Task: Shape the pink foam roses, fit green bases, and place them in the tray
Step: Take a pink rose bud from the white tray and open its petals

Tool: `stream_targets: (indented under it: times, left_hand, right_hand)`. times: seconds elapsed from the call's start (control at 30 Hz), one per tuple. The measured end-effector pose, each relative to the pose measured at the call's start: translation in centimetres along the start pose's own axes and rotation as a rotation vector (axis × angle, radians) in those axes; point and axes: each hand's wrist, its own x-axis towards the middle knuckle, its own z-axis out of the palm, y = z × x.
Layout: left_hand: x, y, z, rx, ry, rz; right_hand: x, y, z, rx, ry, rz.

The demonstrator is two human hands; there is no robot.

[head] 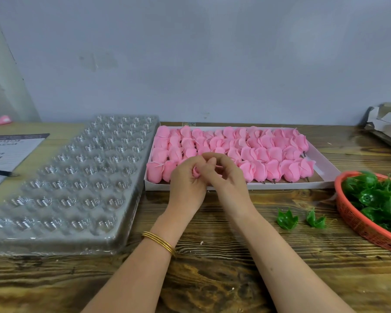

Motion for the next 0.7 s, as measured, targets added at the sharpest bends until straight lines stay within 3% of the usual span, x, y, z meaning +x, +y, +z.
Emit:
stream_targets:
  times: [0.7]
  left_hand:
    - [-0.39,0.05,0.03,0.106,0.011,0.027]
  right_hand:
    - [0.03,-0.02,-0.16,0.01,-0.052,0.039]
